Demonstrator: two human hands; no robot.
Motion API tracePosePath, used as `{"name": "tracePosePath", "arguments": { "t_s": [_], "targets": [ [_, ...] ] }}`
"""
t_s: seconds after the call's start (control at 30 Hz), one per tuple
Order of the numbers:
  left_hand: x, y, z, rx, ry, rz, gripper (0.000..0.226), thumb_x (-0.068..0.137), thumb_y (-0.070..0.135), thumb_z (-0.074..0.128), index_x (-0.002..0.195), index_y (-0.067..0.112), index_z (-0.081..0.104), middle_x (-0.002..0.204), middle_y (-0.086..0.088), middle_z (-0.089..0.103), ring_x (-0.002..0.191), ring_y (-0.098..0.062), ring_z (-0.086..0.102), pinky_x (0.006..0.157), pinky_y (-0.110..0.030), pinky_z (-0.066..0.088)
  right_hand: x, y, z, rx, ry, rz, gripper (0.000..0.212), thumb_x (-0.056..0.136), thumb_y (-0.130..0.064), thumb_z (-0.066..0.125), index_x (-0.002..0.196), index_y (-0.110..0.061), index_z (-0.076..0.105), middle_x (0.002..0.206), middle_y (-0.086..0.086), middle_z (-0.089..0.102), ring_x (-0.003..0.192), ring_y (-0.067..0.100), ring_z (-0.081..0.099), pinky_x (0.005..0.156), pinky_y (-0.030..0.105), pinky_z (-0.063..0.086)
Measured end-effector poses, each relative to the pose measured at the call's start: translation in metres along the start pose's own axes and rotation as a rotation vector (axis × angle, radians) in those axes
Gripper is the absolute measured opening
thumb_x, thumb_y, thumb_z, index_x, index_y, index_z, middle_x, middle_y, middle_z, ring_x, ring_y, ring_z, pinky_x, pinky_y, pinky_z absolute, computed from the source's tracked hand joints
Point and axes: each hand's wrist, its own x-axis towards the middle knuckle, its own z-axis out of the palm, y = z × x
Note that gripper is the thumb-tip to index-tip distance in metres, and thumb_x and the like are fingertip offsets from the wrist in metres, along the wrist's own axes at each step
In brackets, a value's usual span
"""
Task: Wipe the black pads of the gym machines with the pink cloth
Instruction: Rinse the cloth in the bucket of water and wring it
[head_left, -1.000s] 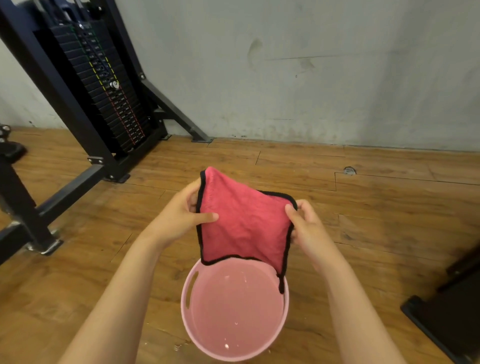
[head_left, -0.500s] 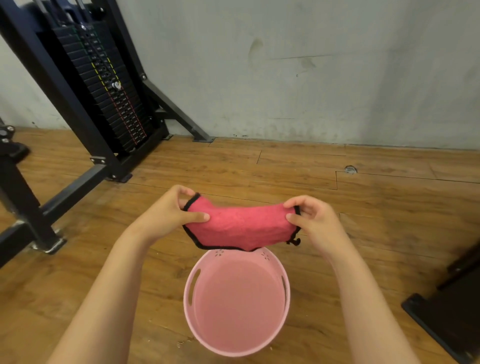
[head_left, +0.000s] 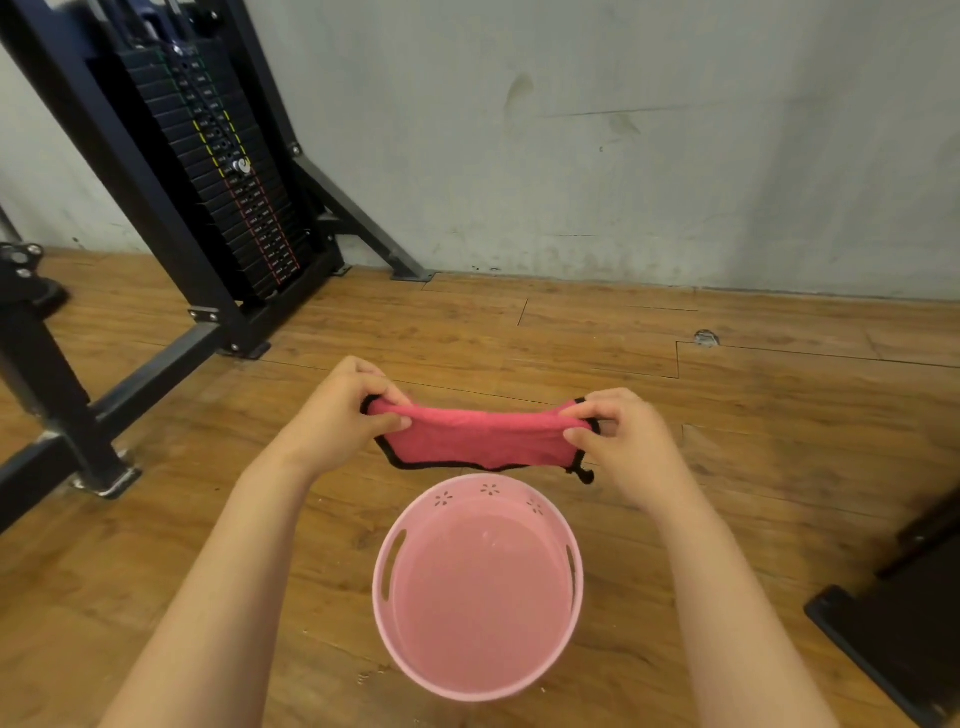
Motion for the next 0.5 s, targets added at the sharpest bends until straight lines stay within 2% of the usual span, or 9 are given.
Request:
{"name": "tracePosePath", "arguments": {
  "t_s": [0.07, 0.13, 0.2, 0.27, 0.33, 0.4, 0.5],
  "targets": [
    [0.000, -0.002, -0.001, -0.039, -0.016, -0.012, 0.006, 0.085, 0.015, 0.070, 0.086, 0.018, 0.074, 0.116, 0.007, 0.047, 0.108, -0.006, 0.046, 0.092, -0.018, 0.035, 0.000, 0.002, -0.002, -0.065, 0.019, 0.008, 0.011, 0.088, -0.018, 0.068, 0.081, -0.026, 0.068, 0.103, -0.012, 0.051, 0.102, 0.010, 0.048, 0.087, 0.020, 0.038],
    [-0.002, -0.002, 0.000, -0.110, -0.056, -0.016, 0.011, 0.090, 0.019, 0.064, 0.089, 0.015, 0.074, 0.120, 0.009, 0.051, 0.112, -0.002, 0.046, 0.098, -0.024, 0.033, 0.000, 0.004, -0.006, -0.036, 0.007, 0.026, 0.010, 0.091, -0.022, 0.064, 0.081, -0.021, 0.066, 0.105, -0.010, 0.053, 0.104, 0.010, 0.047, 0.092, 0.026, 0.037],
    [-0.006, -0.001, 0.007, -0.235, -0.077, -0.020, 0.019, 0.096, 0.021, 0.056, 0.091, 0.012, 0.072, 0.105, 0.007, 0.063, 0.096, -0.002, 0.057, 0.089, -0.027, 0.043, -0.003, 0.002, -0.008, 0.072, -0.037, 0.046, 0.014, 0.096, -0.022, 0.056, 0.085, -0.015, 0.061, 0.098, -0.005, 0.059, 0.090, 0.009, 0.053, 0.079, 0.027, 0.042],
    [-0.008, -0.001, 0.017, -0.328, -0.049, -0.052, 0.023, 0.098, 0.020, 0.051, 0.088, 0.007, 0.067, 0.086, 0.001, 0.062, 0.082, -0.012, 0.059, 0.081, -0.042, 0.051, -0.003, 0.001, -0.007, 0.125, -0.035, 0.046, 0.017, 0.098, -0.023, 0.052, 0.087, -0.012, 0.059, 0.088, 0.000, 0.061, 0.078, 0.011, 0.053, 0.068, 0.025, 0.042],
    [-0.008, -0.003, 0.024, -0.339, -0.002, -0.075, 0.023, 0.099, 0.020, 0.051, 0.088, 0.007, 0.065, 0.081, 0.000, 0.060, 0.078, -0.017, 0.058, 0.078, -0.048, 0.053, -0.003, 0.001, -0.005, 0.148, -0.014, 0.051, 0.016, 0.098, -0.021, 0.053, 0.088, -0.011, 0.059, 0.084, 0.004, 0.061, 0.074, 0.014, 0.054, 0.065, 0.027, 0.042],
    [-0.006, -0.003, 0.028, -0.318, 0.035, -0.070, 0.022, 0.098, 0.022, 0.052, 0.085, 0.011, 0.066, 0.076, 0.003, 0.060, 0.075, -0.016, 0.057, 0.075, -0.047, 0.053, -0.002, 0.000, -0.004, 0.186, 0.007, 0.078, 0.015, 0.097, -0.020, 0.055, 0.088, -0.010, 0.061, 0.085, 0.008, 0.064, 0.075, 0.018, 0.057, 0.067, 0.032, 0.046],
    [-0.007, 0.003, 0.032, -0.266, 0.068, -0.040, 0.024, 0.098, 0.027, 0.053, 0.083, 0.014, 0.066, 0.078, 0.003, 0.063, 0.074, -0.011, 0.059, 0.072, -0.034, 0.049, -0.002, -0.005, -0.002, 0.231, 0.016, 0.105, 0.016, 0.096, -0.021, 0.056, 0.091, -0.007, 0.062, 0.092, 0.015, 0.065, 0.080, 0.023, 0.061, 0.071, 0.037, 0.050]
  ]
}}
